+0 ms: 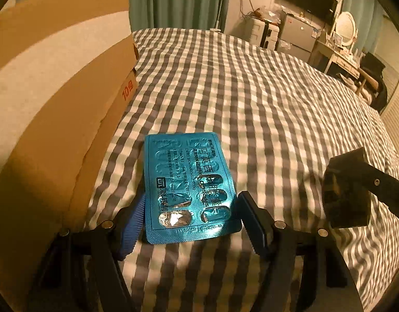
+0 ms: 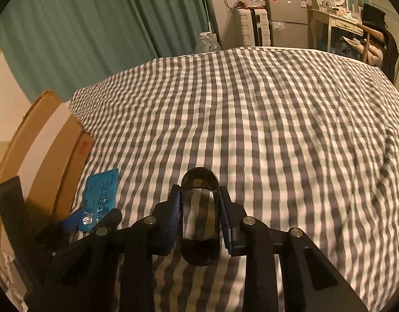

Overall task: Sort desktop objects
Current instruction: 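Carry the blister pack and hair tie into the box and release both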

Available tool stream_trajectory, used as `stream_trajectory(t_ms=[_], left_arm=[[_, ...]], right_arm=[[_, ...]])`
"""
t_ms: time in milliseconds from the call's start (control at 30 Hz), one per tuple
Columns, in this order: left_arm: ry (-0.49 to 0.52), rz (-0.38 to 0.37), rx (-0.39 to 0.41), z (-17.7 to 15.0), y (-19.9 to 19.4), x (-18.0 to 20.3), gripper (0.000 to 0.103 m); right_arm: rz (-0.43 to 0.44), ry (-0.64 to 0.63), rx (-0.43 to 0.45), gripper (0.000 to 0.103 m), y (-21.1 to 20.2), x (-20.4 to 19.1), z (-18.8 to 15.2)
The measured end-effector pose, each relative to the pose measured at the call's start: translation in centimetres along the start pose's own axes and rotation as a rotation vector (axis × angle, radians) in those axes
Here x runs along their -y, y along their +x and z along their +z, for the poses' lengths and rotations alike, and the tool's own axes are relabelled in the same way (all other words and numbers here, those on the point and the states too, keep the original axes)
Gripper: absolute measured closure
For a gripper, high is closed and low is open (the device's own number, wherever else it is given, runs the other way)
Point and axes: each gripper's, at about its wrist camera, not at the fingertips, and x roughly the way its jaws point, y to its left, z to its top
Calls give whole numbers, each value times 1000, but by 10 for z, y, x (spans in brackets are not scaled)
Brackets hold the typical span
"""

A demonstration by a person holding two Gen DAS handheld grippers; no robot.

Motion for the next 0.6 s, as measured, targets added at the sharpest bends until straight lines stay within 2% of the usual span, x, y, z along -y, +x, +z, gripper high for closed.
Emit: stream_trajectory(t_ms=[400,467,533,600], left_arm=[[34,-30,16,-12,-42,20,32],[49,-36,24,-10,-52,24,55],[68,-42,21,-9,-62,27,56],[77,-67,41,-9,-70,28,69]], right_arm=[[47,46,13,76,-48,11,-26],[47,52,20,76,-57,13,-28],[48,56,35,76,-68,13,-29],[45,54,47,76,-80,9,-32]])
